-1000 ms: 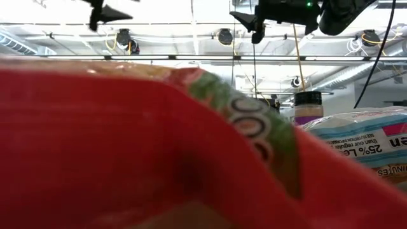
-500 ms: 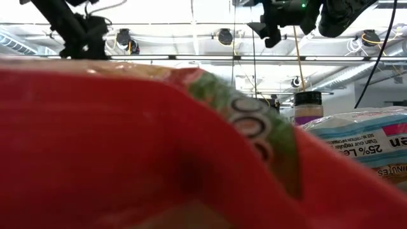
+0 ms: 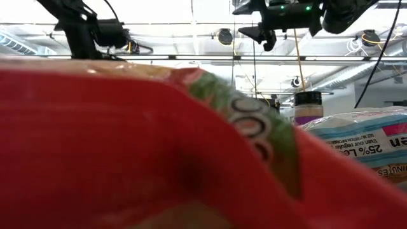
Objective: Pick & Place Food Item
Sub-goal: Put the red noodle pack into the top black bin
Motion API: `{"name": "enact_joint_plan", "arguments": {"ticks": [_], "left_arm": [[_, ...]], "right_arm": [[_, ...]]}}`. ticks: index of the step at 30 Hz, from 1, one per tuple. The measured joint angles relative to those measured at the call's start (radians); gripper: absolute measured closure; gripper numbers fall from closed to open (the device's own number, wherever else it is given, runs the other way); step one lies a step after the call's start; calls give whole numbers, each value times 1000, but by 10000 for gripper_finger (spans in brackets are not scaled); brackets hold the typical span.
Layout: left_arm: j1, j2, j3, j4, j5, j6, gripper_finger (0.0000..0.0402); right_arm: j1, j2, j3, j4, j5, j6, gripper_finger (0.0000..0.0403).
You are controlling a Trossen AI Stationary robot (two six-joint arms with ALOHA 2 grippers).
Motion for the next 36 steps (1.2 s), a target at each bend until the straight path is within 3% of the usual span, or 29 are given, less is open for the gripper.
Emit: {"name": "enact_joint_plan", "arguments": {"ticks": [5, 11, 23, 36], "left_arm": [[9, 86, 0, 83, 25, 2, 151], [10, 173, 0, 77, 24, -39, 151], [10, 305, 0, 83, -40, -63, 151], [37, 386, 0, 152, -40, -12, 151]], "right_arm": [[-8, -84, 0, -201, -10, -65, 145], [-46, -151, 0, -308, -25, -120, 146], [-72, -173, 0, -376, -26, -120, 147], [-71, -173, 0, -405, -26, -120, 149]]}}
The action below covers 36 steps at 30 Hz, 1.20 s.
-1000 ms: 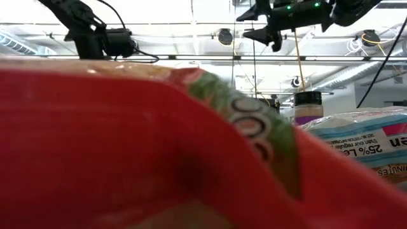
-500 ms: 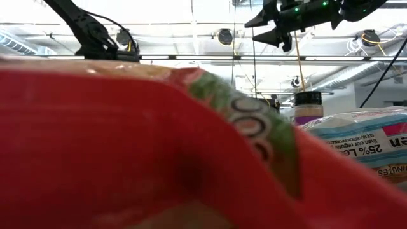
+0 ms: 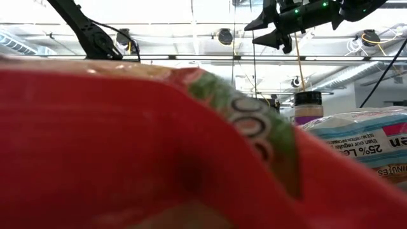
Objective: Pick & Place Food Item
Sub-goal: Put the red noodle pack into the top black bin
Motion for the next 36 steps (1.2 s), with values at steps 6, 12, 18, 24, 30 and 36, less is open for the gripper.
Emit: {"name": "enact_joint_plan", "arguments": {"ticks": [6, 12, 18, 24, 30, 36], "left_arm": [[32, 44, 4, 6, 10, 1, 151], [45, 58, 4, 12, 17, 1, 152], [45, 59, 2, 22, 20, 6, 191], [47, 61, 1, 31, 31, 5, 260], [48, 62, 0, 37, 30, -26, 326], [49, 62, 0, 39, 16, -65, 394]], "right_arm": [[0, 0, 0, 0, 0, 0, 149], [0, 0, 0, -4, 0, 0, 149], [0, 0, 0, -12, 1, 0, 149], [0, 0, 0, -12, 2, 0, 149], [0, 0, 0, -16, 2, 0, 149], [0, 0, 0, -20, 3, 0, 149]]}}
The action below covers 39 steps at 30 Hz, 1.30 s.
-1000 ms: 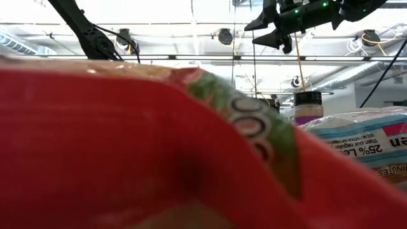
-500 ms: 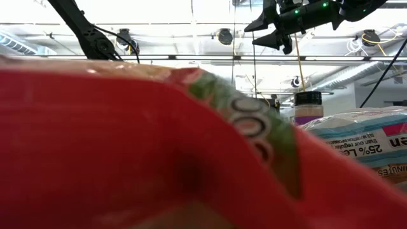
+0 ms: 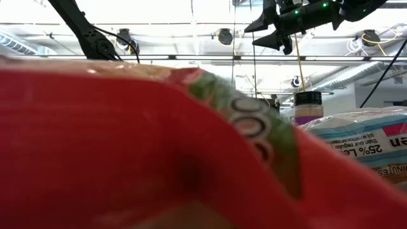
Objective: Pick & Place Food Item
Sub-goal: Put the red noodle pack into the top black bin
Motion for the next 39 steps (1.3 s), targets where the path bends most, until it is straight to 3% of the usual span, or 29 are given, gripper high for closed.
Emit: {"name": "enact_joint_plan", "arguments": {"ticks": [11, 21, 30, 34, 39], "left_arm": [[4, -44, -5, -31, -18, -34, 398], [30, -242, -4, -132, -19, -28, 400], [34, -453, 0, -149, 114, -2, 400], [34, -524, 42, -206, 123, -7, 401], [34, -558, 154, -302, 114, 14, 401]], "right_arm": [[0, 0, 0, -4, -2, 26, 149], [0, 0, 0, -15, -2, 27, 149], [0, 0, 0, -15, -13, 16, 149], [0, 0, 0, -14, -79, -5, 149], [0, 0, 0, -14, -85, -7, 149]]}}
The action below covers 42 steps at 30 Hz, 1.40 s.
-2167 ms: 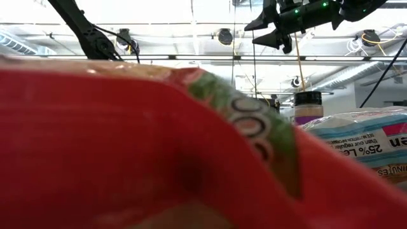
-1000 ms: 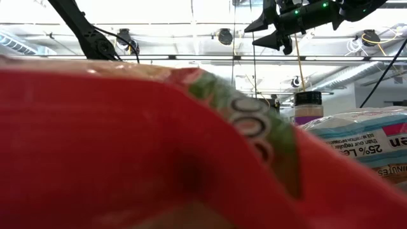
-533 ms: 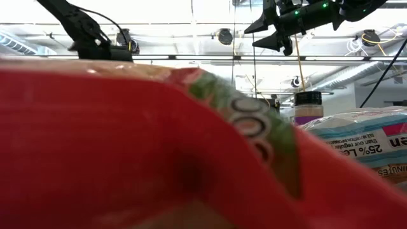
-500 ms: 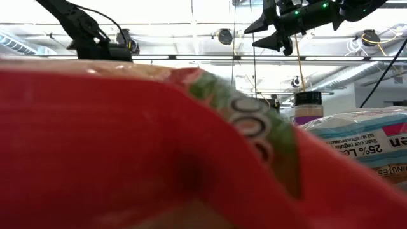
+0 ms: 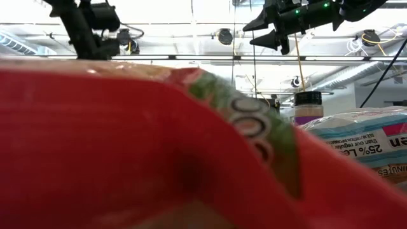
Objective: Pick & Place Food Item
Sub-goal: Put the red noodle pack into the top black bin
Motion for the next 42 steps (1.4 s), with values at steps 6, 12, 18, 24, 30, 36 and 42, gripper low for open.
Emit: {"name": "enact_joint_plan", "arguments": {"ticks": [6, 12, 18, 24, 30, 36, 42], "left_arm": [[0, 7, 169, -122, -32, 53, 401], [0, 9, 345, -175, 14, 77, 401], [0, 9, 491, -183, 165, 82, 401], [-17, 33, 573, -180, 402, 42, 401], [-89, 79, 596, -128, 498, 21, 401], [-184, 153, 596, 1, 605, -17, 401], [-270, 226, 596, 196, 752, -92, 401]], "right_arm": [[0, 0, 0, 2, -28, 0, 149], [0, 0, 0, 49, -155, 0, 149], [0, 0, 0, 102, -267, 8, 149], [0, 5, 0, 104, -321, 61, 149], [0, 65, 0, 177, -468, 155, 149], [0, 141, 0, 277, -523, 220, 149], [0, 194, 0, 339, -530, 220, 149]]}}
